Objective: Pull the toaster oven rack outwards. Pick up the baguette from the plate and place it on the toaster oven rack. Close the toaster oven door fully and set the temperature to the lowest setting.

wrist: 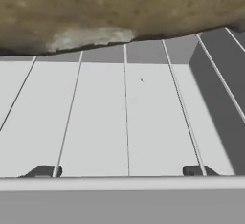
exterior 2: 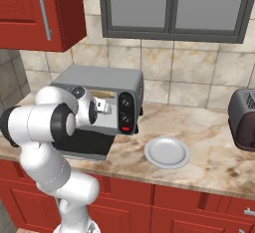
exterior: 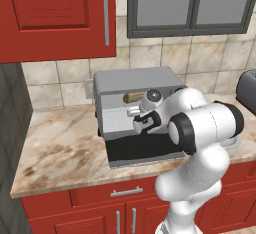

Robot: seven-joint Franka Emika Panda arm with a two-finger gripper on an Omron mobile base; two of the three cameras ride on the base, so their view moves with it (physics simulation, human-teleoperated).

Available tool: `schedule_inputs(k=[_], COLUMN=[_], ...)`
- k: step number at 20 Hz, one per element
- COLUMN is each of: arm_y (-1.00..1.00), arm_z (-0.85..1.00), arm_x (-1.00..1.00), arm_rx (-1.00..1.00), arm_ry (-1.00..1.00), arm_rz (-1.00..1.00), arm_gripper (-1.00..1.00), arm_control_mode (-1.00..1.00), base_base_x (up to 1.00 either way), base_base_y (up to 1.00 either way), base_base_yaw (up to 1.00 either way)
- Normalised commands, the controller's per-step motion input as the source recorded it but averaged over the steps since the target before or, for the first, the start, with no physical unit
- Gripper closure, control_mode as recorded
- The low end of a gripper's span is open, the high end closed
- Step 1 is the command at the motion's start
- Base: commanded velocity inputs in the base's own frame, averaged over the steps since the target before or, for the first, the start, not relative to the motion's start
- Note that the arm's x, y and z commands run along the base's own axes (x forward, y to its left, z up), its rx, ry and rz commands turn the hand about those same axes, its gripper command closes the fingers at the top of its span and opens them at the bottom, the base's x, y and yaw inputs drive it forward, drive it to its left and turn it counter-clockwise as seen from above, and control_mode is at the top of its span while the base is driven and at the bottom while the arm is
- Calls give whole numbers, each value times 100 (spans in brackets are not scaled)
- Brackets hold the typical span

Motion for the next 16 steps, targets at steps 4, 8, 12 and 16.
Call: schedule_inputs(k=[4,8,12,16], arm_y=[0,0,-4,-23], arm_z=[0,22,52,53], arm_x=[-13,-42,-53,-49], arm_rx=[1,3,0,0], arm_ry=[0,0,0,7], arm_rz=[0,0,-1,-1], arm_gripper=[-100,-100,-100,-100], arm_control_mode=[-100,-100,-100,-100], base_base_x=[0,0,0,0], base_base_y=[0,0,0,0], base_base_yaw=[0,0,0,0])
